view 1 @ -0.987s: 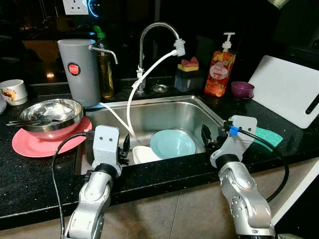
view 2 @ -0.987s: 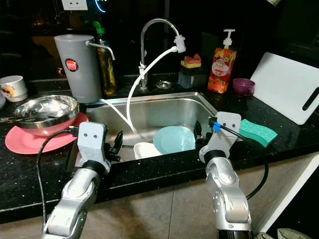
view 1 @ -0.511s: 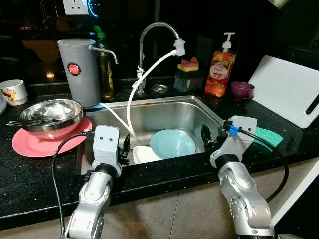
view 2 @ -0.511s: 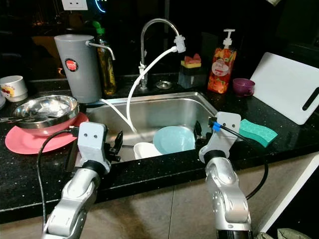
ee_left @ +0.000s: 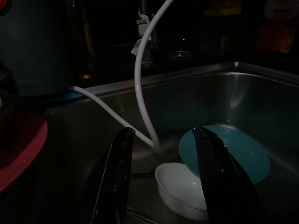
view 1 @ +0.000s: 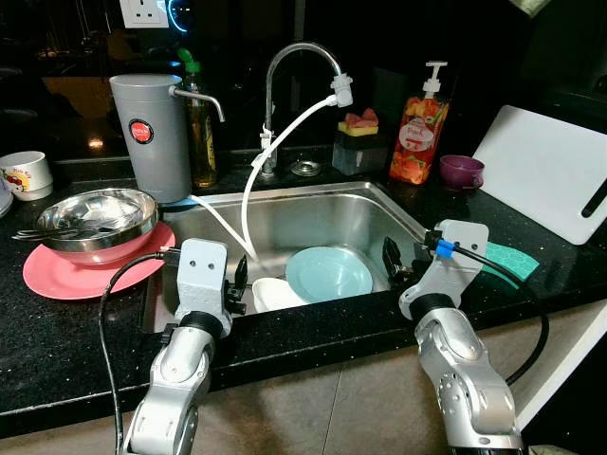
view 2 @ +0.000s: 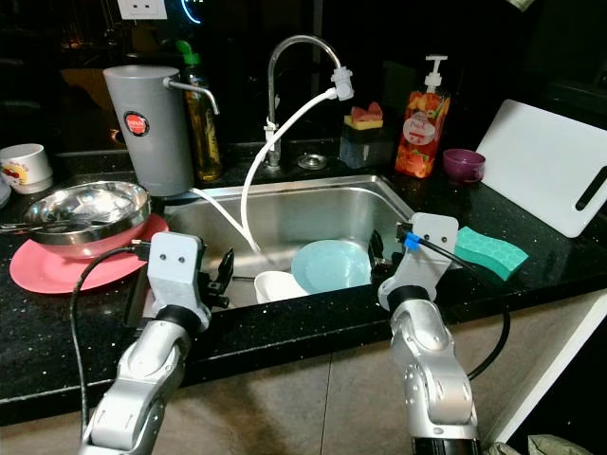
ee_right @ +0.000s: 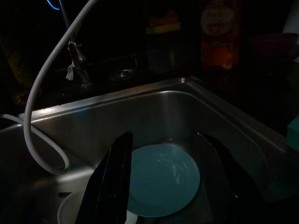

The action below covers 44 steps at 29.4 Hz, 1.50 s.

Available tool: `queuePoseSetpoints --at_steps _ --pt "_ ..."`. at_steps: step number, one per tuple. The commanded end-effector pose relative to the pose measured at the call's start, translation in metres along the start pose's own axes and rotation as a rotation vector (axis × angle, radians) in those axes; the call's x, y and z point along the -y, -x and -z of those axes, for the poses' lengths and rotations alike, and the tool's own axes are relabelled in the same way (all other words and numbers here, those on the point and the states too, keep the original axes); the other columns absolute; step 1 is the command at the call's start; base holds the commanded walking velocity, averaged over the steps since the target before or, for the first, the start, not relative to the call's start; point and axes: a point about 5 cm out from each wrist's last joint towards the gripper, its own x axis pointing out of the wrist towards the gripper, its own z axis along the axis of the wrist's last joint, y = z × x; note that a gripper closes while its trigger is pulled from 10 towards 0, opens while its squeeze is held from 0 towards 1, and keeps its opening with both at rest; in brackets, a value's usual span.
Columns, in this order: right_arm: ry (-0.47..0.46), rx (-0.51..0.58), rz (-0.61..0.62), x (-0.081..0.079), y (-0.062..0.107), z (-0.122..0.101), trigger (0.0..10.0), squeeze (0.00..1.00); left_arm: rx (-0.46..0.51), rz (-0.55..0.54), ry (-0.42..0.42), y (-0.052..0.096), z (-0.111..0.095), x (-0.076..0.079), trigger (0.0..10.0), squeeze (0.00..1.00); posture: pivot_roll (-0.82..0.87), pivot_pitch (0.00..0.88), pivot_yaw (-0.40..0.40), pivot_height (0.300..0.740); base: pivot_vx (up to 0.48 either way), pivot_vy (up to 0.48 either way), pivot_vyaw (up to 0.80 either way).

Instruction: Kitchen organization

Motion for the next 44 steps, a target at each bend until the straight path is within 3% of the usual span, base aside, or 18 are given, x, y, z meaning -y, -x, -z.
queuePoseSetpoints --at_steps 1,44 --pt "-0.016 -0.004 0.009 0.0016 0.0003 0.0015 10.0 0.00 -0.005 -0.001 -0.010 0.0007 0.0006 -0.0010 10.0 0.00 0.08 0.058 -0.047 0.740 0.000 0.000 0.00" --pt "-0.013 -0.001 0.003 0.0012 -0.0012 0.0005 10.0 0.00 -0.002 0.001 -0.004 -0.0003 0.0010 0.0007 10.0 0.00 0.08 0.046 -0.050 0.740 0.000 0.000 0.00"
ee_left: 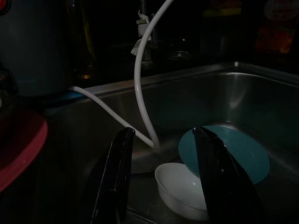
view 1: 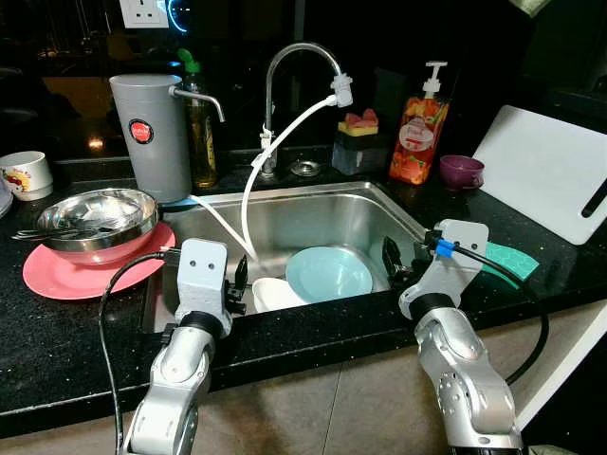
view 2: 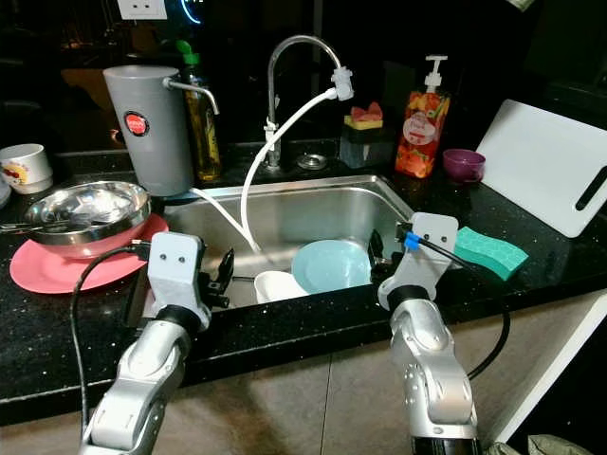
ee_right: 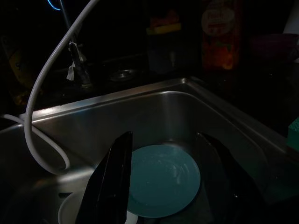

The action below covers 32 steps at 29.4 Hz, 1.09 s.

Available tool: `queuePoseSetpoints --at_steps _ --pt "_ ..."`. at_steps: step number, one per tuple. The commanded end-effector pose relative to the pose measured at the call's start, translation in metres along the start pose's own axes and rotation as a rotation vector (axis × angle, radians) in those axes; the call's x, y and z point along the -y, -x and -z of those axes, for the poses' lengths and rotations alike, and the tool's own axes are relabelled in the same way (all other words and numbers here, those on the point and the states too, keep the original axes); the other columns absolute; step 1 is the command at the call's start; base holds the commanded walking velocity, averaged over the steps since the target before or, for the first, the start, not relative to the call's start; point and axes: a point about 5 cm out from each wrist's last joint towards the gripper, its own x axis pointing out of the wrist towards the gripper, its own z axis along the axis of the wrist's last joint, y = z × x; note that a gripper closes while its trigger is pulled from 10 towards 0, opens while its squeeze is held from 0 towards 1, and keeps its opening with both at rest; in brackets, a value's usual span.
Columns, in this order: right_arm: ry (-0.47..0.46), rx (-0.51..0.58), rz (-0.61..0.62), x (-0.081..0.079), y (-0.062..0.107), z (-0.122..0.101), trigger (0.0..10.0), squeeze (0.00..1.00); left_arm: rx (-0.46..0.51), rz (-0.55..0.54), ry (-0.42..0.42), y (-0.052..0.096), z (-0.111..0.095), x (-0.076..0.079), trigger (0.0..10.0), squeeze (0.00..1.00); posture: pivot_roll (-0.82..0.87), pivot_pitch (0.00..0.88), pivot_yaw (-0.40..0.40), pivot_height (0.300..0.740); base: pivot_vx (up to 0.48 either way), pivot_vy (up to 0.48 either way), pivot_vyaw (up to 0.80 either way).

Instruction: Kitchen organization

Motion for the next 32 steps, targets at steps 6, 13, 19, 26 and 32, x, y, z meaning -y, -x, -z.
queuePoseSetpoints --at_steps 6,13,19,26,32 --pt "-0.012 -0.005 0.008 0.0018 -0.0005 0.0016 10.0 0.00 -0.005 0.000 -0.004 0.0003 0.0017 0.0005 10.0 0.00 0.08 0.046 -0.050 0.740 0.000 0.000 0.00" --pt "-0.013 -0.005 0.007 0.0020 -0.0005 0.0010 10.0 0.00 -0.008 -0.001 -0.006 0.0004 0.0017 0.0006 10.0 0.00 0.08 0.055 -0.051 0.740 0.000 0.000 0.00" --pt "-0.012 -0.005 0.007 0.0021 -0.0006 0.0010 10.0 0.00 -0.009 -0.002 -0.005 0.0005 0.0019 0.0007 10.0 0.00 0.07 0.055 -0.052 0.740 0.000 0.000 0.00" --pt "-0.012 -0.004 0.008 0.0022 -0.0006 0.0008 10.0 0.00 -0.009 -0.001 -0.005 0.0007 0.0022 0.0008 10.0 0.00 0.07 0.055 -0.052 0.740 0.000 0.000 0.00" --pt "-0.013 -0.003 0.008 0.0020 -0.0006 0.0005 10.0 0.00 -0.009 -0.001 -0.005 0.0008 0.0023 0.0007 10.0 0.00 0.07 0.055 -0.052 0.740 0.000 0.000 0.00"
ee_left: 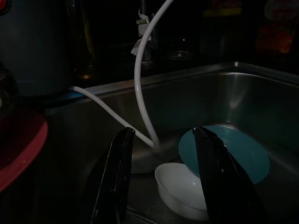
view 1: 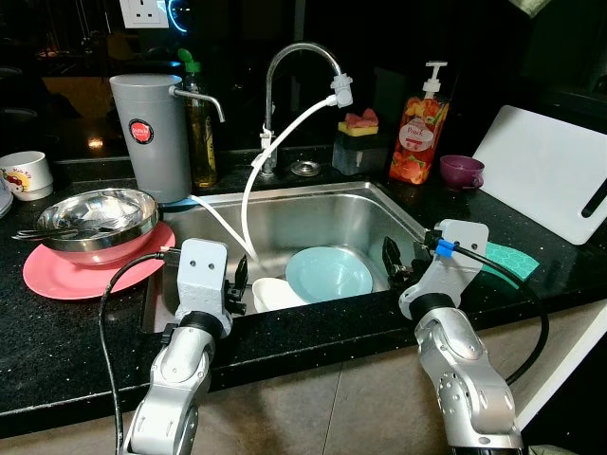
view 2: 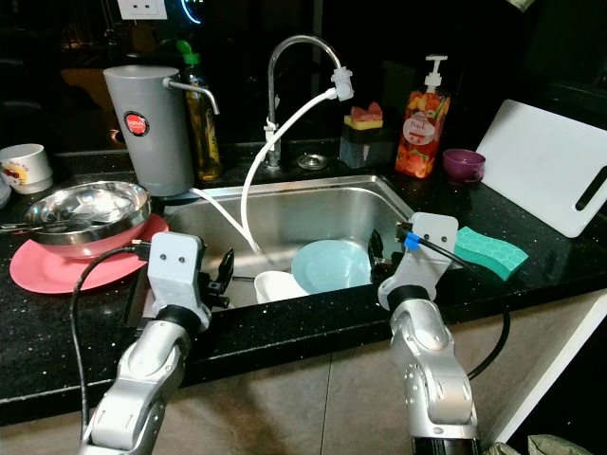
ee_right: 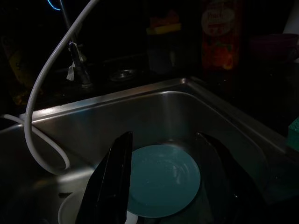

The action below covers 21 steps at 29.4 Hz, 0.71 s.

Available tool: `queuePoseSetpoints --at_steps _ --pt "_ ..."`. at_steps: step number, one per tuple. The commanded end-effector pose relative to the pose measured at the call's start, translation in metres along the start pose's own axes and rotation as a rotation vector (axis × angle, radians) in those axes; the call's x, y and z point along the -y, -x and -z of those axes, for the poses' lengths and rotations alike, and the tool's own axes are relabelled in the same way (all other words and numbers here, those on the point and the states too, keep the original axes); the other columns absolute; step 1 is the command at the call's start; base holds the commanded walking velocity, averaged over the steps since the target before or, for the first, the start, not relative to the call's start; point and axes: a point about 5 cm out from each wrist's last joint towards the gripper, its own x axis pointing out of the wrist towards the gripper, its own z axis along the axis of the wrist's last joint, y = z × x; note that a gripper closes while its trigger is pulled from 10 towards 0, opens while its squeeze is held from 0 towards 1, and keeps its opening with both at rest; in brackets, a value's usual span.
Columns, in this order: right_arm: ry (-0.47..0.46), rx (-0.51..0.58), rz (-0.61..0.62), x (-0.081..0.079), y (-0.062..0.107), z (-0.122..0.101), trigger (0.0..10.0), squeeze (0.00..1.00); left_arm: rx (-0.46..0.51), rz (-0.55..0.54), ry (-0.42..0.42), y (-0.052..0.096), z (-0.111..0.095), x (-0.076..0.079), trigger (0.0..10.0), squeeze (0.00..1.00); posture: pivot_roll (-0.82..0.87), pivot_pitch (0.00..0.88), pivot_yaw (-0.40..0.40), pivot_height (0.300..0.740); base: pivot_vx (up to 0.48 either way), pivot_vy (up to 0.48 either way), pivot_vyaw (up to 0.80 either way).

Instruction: Kitchen organization

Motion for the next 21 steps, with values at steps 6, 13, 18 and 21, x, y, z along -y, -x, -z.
queuePoseSetpoints --at_steps 6,13,18,21 --pt "-0.014 -0.001 0.009 0.0018 -0.0006 0.0001 10.0 0.00 -0.009 0.000 -0.004 0.0009 0.0023 0.0009 10.0 0.00 0.07 0.055 -0.052 0.740 0.000 0.000 0.00" --pt "-0.015 -0.002 0.008 0.0014 -0.0009 0.0003 10.0 0.00 -0.009 0.000 -0.005 0.0005 0.0023 0.0007 10.0 0.00 0.08 0.055 -0.050 0.740 0.000 0.000 0.00" --pt "-0.015 -0.002 0.008 0.0013 -0.0009 0.0002 10.0 0.00 -0.009 0.001 -0.005 0.0005 0.0023 0.0009 10.0 0.00 0.08 0.055 -0.050 0.740 0.000 0.000 0.00" --pt "-0.015 -0.002 0.008 0.0012 -0.0009 0.0002 10.0 0.00 -0.009 0.000 -0.003 0.0005 0.0024 0.0010 10.0 0.00 0.08 0.055 -0.050 0.740 0.000 0.000 0.00"
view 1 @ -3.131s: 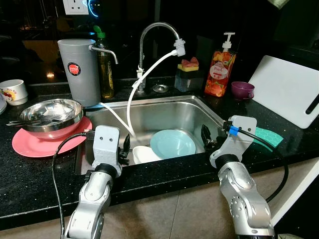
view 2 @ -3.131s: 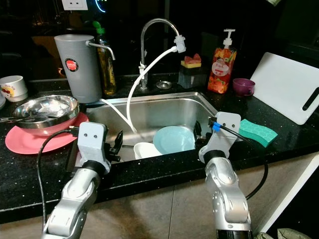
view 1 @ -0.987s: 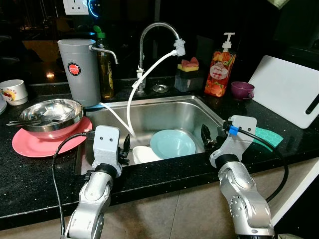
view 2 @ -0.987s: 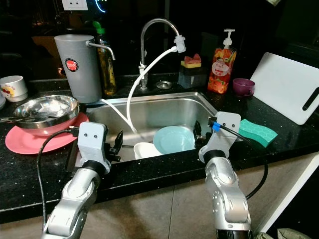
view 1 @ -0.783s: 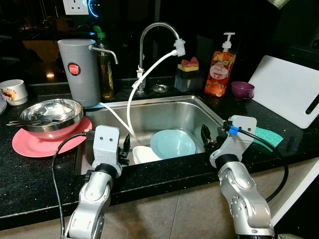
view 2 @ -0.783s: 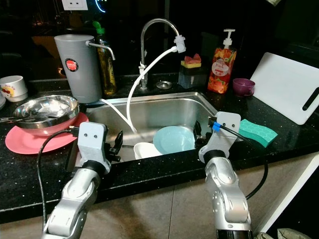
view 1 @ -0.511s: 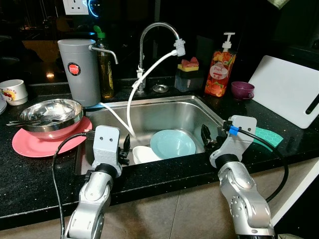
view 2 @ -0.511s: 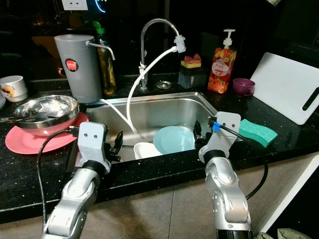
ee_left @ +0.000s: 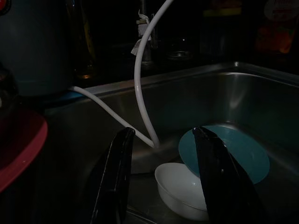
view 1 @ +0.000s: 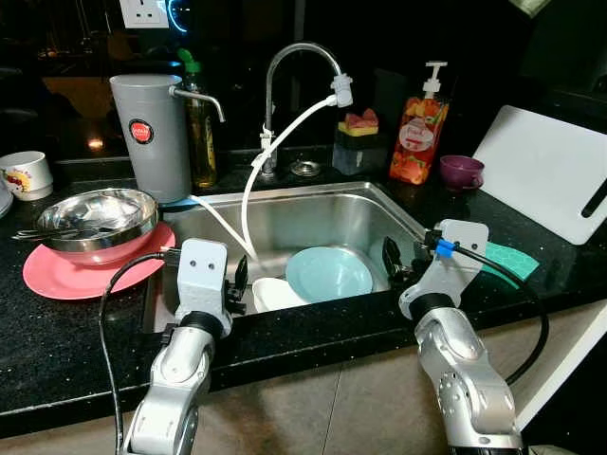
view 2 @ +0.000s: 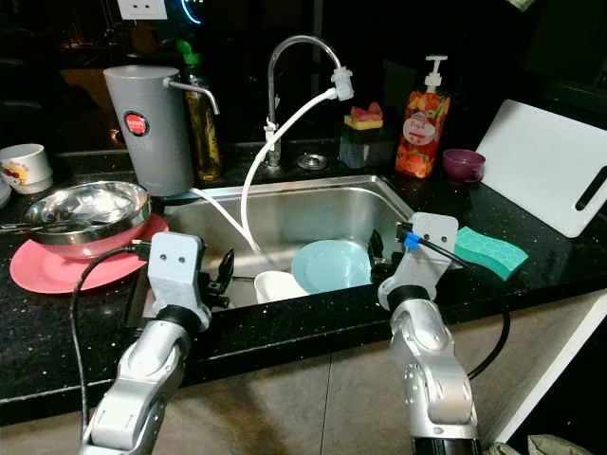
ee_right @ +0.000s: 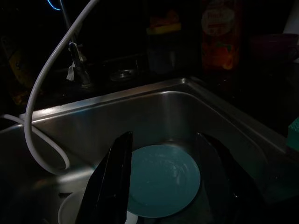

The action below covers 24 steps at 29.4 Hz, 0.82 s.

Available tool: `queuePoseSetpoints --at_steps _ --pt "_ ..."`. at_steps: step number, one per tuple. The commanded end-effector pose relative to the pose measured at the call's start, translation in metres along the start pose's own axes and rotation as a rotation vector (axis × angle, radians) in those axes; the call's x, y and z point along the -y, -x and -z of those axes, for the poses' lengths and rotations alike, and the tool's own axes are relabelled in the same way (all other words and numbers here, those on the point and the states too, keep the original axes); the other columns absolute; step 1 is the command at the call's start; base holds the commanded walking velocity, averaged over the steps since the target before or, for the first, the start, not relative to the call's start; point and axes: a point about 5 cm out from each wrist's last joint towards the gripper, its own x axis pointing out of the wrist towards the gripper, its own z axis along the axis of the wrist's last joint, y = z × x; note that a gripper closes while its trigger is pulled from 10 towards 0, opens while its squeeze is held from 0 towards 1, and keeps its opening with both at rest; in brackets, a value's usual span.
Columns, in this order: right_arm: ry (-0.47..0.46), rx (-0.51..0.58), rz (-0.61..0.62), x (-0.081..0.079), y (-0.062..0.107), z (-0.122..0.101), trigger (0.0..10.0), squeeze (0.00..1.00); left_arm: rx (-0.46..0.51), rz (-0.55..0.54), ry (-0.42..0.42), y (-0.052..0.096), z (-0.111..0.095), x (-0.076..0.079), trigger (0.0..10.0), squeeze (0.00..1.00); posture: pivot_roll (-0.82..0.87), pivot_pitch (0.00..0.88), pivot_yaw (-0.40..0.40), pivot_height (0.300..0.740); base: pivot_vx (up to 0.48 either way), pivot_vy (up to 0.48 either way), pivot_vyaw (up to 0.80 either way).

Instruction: Kitchen organization

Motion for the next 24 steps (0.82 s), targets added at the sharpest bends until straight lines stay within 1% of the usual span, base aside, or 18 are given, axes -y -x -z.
queuePoseSetpoints --at_steps 1,24 --pt "-0.015 -0.002 0.007 0.0012 -0.0009 0.0002 10.0 0.00 -0.010 0.000 -0.003 0.0005 0.0024 0.0009 10.0 0.00 0.08 0.055 -0.050 0.740 0.000 0.000 0.00" --pt "-0.016 -0.004 0.006 0.0009 -0.0001 0.0008 10.0 0.00 -0.011 0.001 -0.005 0.0015 0.0027 0.0010 10.0 0.00 0.08 0.058 -0.051 0.740 0.000 0.000 0.00"
